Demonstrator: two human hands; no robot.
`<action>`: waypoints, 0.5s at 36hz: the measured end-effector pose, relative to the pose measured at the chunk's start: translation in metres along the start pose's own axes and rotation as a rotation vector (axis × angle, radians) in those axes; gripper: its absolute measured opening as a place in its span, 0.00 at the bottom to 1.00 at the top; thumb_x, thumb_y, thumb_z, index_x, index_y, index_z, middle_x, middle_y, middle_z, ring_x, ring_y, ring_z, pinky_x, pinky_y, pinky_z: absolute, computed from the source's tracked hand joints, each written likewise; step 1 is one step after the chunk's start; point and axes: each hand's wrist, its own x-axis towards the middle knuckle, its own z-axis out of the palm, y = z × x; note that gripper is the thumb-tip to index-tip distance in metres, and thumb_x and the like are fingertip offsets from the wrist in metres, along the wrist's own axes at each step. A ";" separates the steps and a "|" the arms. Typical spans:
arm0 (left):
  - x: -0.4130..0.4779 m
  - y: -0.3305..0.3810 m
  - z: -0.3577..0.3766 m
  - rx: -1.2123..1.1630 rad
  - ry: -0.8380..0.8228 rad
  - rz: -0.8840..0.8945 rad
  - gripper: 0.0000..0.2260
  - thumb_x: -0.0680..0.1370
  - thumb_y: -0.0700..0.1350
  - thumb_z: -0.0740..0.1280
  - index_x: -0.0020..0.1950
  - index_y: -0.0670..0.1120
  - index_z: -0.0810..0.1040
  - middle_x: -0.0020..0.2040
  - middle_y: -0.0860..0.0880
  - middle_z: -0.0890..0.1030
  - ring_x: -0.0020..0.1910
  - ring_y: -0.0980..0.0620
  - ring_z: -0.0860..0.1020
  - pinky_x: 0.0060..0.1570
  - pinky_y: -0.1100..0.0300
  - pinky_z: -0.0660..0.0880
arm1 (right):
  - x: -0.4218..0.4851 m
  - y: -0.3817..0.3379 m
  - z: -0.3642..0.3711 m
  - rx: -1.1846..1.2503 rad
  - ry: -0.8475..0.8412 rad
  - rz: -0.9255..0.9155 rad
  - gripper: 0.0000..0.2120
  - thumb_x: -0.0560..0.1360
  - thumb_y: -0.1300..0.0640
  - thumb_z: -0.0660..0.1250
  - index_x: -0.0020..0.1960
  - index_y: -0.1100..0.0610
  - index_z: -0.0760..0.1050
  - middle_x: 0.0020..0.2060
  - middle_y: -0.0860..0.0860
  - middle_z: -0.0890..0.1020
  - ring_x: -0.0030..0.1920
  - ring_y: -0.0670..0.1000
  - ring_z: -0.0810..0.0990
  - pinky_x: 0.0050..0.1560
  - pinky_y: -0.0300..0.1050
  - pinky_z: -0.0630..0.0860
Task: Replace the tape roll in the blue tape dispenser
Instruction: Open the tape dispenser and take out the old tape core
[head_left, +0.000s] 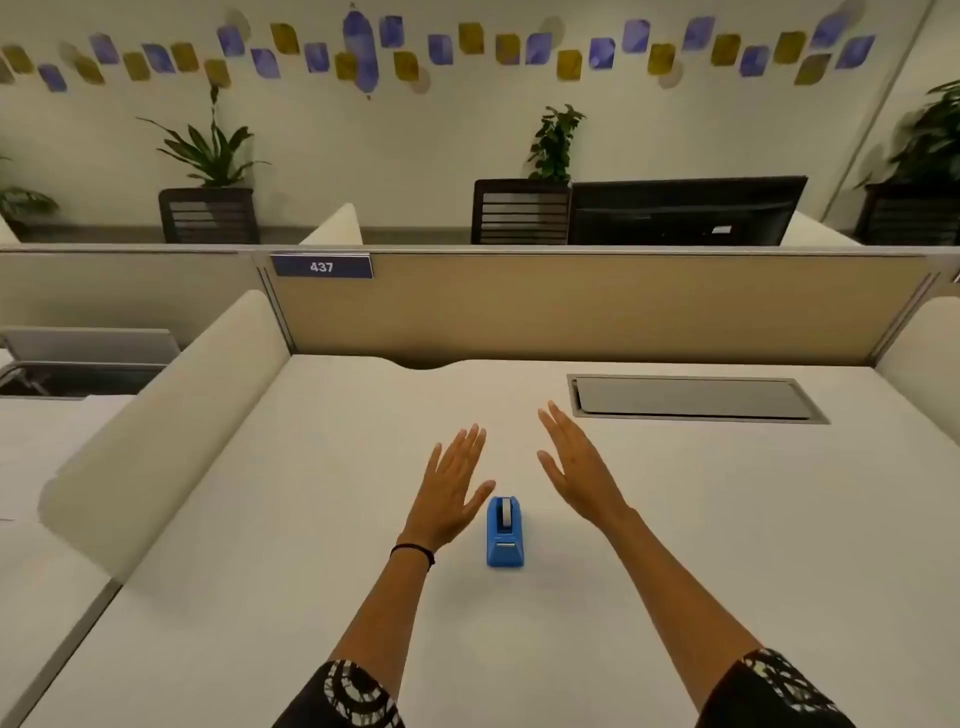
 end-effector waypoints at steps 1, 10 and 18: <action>-0.003 0.000 0.003 -0.005 -0.039 0.020 0.30 0.78 0.63 0.48 0.74 0.54 0.39 0.76 0.55 0.43 0.76 0.56 0.42 0.76 0.49 0.42 | -0.003 0.000 0.005 0.023 -0.015 0.006 0.26 0.80 0.52 0.56 0.75 0.52 0.50 0.76 0.52 0.54 0.76 0.52 0.54 0.73 0.46 0.54; -0.028 -0.021 0.043 -0.141 -0.258 -0.031 0.43 0.72 0.68 0.60 0.72 0.57 0.34 0.76 0.58 0.39 0.75 0.61 0.41 0.74 0.57 0.41 | -0.020 0.009 0.045 0.064 -0.263 0.078 0.26 0.81 0.51 0.55 0.75 0.52 0.49 0.76 0.50 0.54 0.76 0.48 0.54 0.72 0.38 0.52; -0.032 -0.035 0.070 -0.266 -0.399 -0.153 0.51 0.68 0.66 0.68 0.75 0.51 0.36 0.78 0.54 0.42 0.76 0.57 0.47 0.72 0.60 0.44 | -0.014 0.015 0.063 0.120 -0.499 0.191 0.31 0.78 0.49 0.60 0.76 0.51 0.49 0.76 0.50 0.56 0.75 0.50 0.57 0.73 0.46 0.58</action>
